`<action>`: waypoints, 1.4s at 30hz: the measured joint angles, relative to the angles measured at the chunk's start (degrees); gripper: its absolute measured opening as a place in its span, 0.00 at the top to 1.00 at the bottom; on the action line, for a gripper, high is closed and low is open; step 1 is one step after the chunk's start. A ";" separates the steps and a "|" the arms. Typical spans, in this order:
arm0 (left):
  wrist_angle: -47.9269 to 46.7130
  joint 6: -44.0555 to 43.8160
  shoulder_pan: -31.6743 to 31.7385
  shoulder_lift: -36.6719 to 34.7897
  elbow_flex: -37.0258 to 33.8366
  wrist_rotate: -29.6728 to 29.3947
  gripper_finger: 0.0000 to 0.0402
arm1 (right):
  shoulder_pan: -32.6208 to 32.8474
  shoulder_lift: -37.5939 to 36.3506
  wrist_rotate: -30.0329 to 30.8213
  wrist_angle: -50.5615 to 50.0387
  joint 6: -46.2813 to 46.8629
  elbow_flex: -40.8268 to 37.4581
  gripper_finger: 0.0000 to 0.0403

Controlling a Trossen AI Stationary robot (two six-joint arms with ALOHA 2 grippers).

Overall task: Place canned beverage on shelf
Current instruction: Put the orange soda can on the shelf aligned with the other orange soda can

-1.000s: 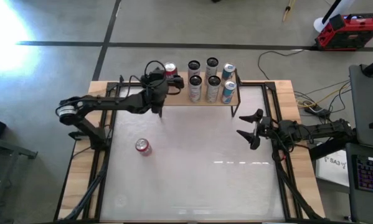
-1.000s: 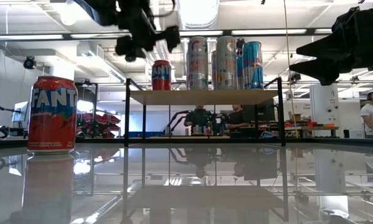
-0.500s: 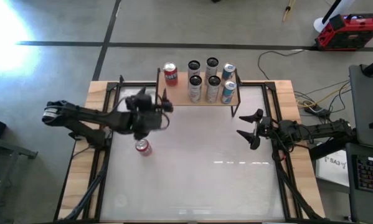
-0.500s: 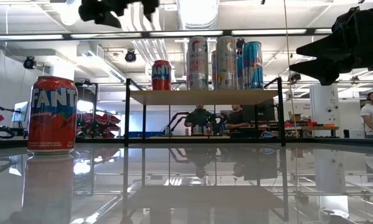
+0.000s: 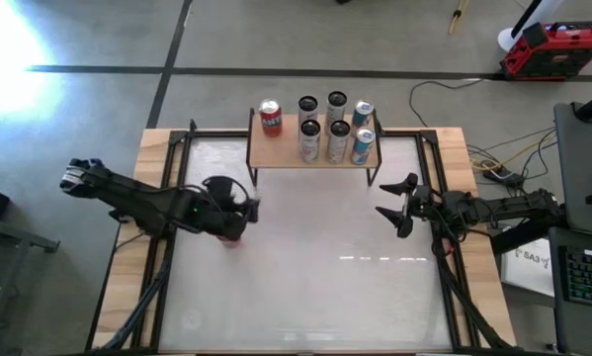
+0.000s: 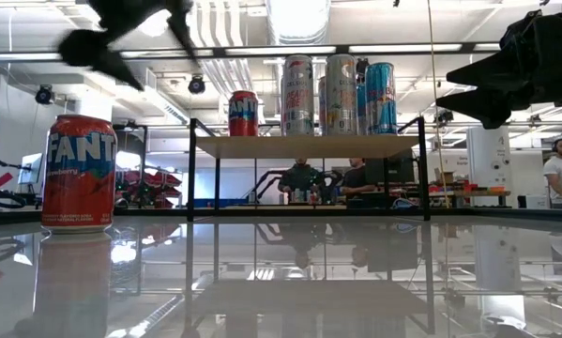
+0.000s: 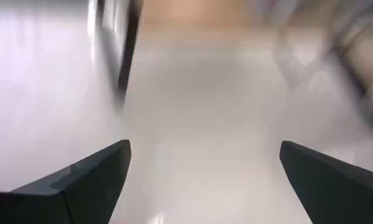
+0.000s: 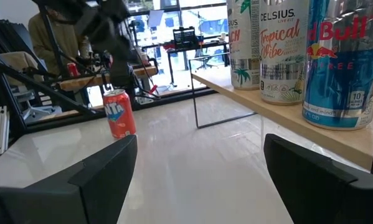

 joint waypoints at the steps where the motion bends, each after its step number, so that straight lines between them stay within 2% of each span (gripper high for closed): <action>1: -3.21 -2.78 -0.02 -0.58 0.47 6.39 0.01 | 0.00 0.00 0.00 0.02 0.00 -0.01 0.17; 4: -12.25 -11.51 0.11 -0.97 3.58 24.14 0.01 | -0.01 0.00 0.00 0.02 0.00 -0.02 0.17; 6: -17.54 -16.37 0.10 -0.43 5.47 31.35 0.01 | -0.01 0.00 0.00 0.02 -0.01 -0.02 0.17; 13: -18.37 -17.99 -0.15 3.35 10.94 35.55 0.02 | -0.02 0.00 0.00 0.02 -0.01 -0.02 0.17; 18: -26.31 -19.30 -0.16 7.52 13.46 40.80 0.02 | -0.01 0.00 0.00 0.02 0.00 -0.01 0.17; 22: -27.57 -19.85 -0.17 9.99 12.51 41.68 0.02 | -0.01 0.00 0.00 0.01 -0.01 -0.01 0.17; 28: -26.86 -21.48 -0.13 11.72 9.51 39.58 0.02 | -0.02 0.00 0.00 0.02 -0.02 -0.02 0.17; 35: -21.64 -25.80 -0.09 11.29 3.74 33.14 0.02 | -0.01 0.00 0.00 0.01 0.00 -0.01 0.17; 42: -16.37 -27.02 -0.09 11.29 -1.12 32.84 0.02 | -0.02 0.00 0.00 0.01 -0.01 -0.02 0.17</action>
